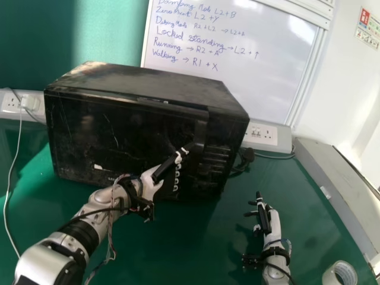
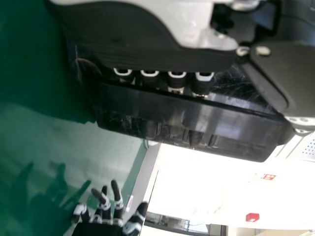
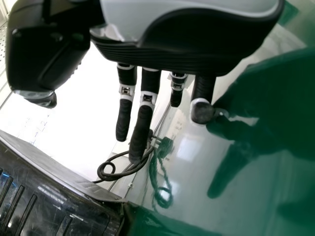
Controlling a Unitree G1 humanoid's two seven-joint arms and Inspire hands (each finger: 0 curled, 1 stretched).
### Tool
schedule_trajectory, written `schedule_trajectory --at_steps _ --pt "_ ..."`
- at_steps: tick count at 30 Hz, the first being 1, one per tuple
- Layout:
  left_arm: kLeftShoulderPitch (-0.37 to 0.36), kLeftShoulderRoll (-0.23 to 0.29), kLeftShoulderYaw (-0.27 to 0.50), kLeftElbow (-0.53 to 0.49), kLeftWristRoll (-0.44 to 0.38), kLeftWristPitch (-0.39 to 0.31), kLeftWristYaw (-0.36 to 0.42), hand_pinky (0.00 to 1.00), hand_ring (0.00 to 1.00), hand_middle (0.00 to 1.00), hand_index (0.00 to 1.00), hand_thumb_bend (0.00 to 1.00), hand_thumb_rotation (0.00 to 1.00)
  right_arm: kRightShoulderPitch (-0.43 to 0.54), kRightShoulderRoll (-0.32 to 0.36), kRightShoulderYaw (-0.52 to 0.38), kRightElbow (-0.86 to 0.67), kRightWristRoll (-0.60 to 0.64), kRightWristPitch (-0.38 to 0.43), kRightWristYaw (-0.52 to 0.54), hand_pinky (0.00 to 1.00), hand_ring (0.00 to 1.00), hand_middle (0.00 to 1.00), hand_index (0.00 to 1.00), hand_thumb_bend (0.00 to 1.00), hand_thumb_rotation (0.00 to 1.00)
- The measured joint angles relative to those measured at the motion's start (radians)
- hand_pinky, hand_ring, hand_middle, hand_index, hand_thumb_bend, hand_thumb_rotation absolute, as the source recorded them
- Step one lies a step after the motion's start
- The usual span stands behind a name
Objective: Open the door of oven
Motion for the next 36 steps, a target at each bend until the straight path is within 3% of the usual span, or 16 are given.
schedule_trajectory --at_steps 10,15,28,36 --pt "-0.001 -0.003 -0.006 0.002 0.002 0.0 -0.026 0.47 0.59 0.77 0.85 1.0 0.94 -0.002 0.002 0.0 0.0 0.0 0.001 0.0 0.19 0.23 0.37 0.62 0.77 0.76" --pt "-0.002 -0.005 -0.01 0.002 0.002 0.0 -0.028 0.42 0.53 0.71 0.84 1.0 0.95 -0.003 0.002 0.0 0.001 0.0 0.002 0.0 0.19 0.23 0.38 0.62 0.81 0.77" --pt "-0.003 -0.01 -0.015 0.002 0.003 -0.003 -0.045 0.26 0.35 0.52 0.63 1.0 0.95 -0.004 0.001 0.0 0.001 0.0 0.002 0.0 0.19 0.23 0.38 0.62 0.79 0.76" --pt "-0.003 -0.015 -0.018 0.001 0.007 -0.008 -0.045 0.19 0.28 0.44 0.57 1.0 0.93 -0.005 0.001 -0.001 0.001 0.0 0.003 0.0 0.19 0.23 0.38 0.62 0.78 0.75"
